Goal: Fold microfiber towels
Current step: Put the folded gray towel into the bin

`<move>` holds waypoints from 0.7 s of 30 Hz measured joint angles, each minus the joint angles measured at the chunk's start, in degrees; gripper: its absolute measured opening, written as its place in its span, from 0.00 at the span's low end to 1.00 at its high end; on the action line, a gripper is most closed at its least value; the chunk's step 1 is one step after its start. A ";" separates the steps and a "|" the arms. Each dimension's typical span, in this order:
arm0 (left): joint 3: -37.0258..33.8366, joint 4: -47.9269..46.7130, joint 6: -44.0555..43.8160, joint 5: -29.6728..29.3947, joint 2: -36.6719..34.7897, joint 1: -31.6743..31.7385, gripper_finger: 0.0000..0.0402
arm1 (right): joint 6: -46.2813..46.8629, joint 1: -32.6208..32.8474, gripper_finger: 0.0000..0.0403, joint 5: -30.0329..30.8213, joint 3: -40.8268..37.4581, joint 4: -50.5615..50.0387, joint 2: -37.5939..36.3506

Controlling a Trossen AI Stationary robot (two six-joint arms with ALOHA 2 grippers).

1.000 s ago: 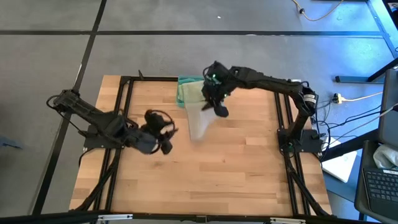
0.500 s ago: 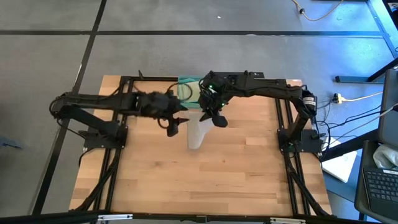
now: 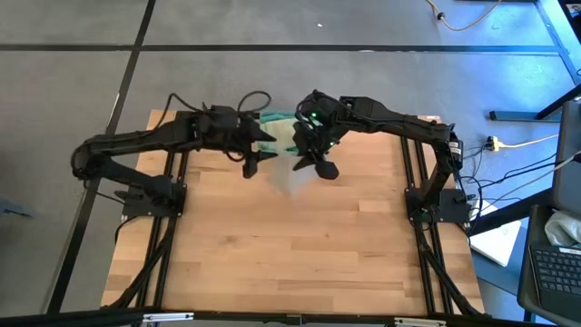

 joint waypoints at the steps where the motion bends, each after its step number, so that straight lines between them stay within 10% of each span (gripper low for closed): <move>1: 0.02 0.15 0.59 0.89 -0.25 0.53 0.52 | -0.37 0.00 0.04 -0.13 0.00 -0.62 0.00; 21: 0.02 3.10 -0.44 21.43 8.54 2.23 0.53 | -1.03 3.40 0.04 -0.29 -0.02 -0.34 0.00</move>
